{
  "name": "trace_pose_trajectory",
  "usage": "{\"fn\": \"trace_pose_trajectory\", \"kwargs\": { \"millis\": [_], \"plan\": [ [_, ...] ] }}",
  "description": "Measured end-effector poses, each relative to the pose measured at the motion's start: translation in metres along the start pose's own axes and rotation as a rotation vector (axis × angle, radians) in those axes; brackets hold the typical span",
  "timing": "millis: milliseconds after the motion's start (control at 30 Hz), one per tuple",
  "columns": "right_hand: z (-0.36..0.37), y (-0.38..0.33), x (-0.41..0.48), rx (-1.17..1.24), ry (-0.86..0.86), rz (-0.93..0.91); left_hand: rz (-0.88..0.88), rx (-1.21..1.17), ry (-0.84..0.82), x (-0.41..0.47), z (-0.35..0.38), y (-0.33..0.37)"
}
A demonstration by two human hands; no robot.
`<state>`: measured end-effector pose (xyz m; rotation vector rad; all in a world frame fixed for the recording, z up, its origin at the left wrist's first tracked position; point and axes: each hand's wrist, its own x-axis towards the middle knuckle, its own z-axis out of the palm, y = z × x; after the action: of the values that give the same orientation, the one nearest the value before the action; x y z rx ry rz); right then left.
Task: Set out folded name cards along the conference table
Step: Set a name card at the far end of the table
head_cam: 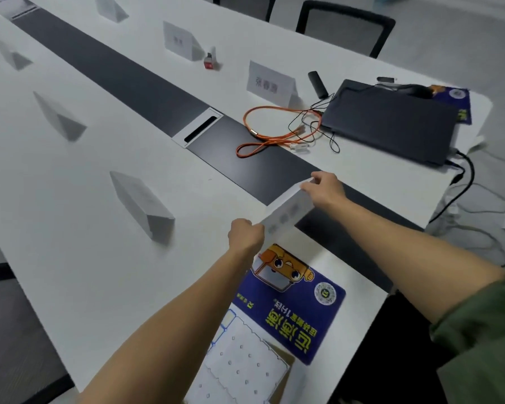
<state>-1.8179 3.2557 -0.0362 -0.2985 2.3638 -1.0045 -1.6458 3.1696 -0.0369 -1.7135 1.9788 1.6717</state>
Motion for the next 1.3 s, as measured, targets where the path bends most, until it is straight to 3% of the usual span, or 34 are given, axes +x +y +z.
{"fn": "trace_pose_trajectory", "kwargs": {
  "millis": [433, 533, 633, 800, 1300],
  "plan": [
    [-0.019, 0.025, 0.052, 0.058, -0.080, 0.033, -0.025, 0.076, -0.002, 0.056, 0.026, 0.029],
    [-0.023, 0.031, 0.052, -0.012, 0.002, 0.006, 0.048, 0.147, 0.052, 0.054, 0.021, 0.031],
    [-0.022, 0.036, 0.046, -0.087, 0.103, 0.013, 0.217, 0.381, 0.196, 0.061, 0.011, 0.027],
    [-0.007, 0.027, 0.048, -0.056, 0.007, -0.020, 0.351, 0.544, 0.180, 0.068, 0.003, 0.027],
    [0.014, -0.018, 0.099, 0.110, -0.208, -0.086, 0.371, 0.482, 0.259, 0.083, 0.000, 0.025]
  ]
}}
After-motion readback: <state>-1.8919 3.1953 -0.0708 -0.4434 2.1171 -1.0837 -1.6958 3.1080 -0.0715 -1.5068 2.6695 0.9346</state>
